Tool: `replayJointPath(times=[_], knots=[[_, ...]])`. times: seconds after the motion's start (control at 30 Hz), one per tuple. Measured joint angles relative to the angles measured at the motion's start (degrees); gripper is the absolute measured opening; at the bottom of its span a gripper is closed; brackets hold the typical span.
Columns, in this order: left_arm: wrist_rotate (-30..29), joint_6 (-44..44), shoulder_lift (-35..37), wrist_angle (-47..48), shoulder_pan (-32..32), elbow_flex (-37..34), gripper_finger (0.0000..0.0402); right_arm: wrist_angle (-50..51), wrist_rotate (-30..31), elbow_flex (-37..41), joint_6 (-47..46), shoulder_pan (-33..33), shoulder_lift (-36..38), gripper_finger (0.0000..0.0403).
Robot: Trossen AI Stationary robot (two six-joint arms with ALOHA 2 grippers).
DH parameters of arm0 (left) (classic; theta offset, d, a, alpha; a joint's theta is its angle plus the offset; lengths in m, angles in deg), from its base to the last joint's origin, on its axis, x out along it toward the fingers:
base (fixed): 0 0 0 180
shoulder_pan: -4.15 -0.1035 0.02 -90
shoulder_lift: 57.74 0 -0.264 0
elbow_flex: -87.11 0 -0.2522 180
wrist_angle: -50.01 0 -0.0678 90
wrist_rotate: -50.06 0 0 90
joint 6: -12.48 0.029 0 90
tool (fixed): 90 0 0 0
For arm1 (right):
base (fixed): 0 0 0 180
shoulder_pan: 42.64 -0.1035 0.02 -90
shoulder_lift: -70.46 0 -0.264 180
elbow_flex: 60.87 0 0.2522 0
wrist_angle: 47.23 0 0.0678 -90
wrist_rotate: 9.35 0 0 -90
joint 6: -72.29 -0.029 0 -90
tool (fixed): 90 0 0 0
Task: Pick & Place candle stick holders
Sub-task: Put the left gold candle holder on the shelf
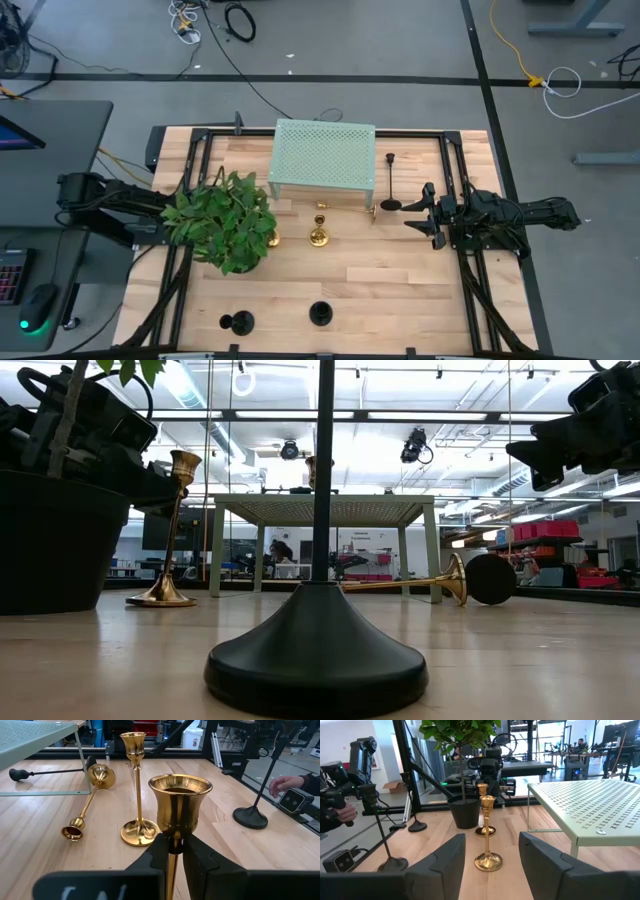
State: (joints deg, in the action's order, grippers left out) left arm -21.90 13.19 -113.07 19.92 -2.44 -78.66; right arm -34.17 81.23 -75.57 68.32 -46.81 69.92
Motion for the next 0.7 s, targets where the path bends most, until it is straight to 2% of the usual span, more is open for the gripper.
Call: replayJointPath(times=[0.4,0.7], knots=[[-0.4,0.3,2.7,0.5,-0.1,0.0,0.0032,0.0,0.0,0.0,0.0,0.0,0.0,0.0185],[0.7,0.1,9.0,7.5,-4.0,0.0,0.0032,0.0,0.0,0.0,0.0,0.0,0.0,0.0185]])
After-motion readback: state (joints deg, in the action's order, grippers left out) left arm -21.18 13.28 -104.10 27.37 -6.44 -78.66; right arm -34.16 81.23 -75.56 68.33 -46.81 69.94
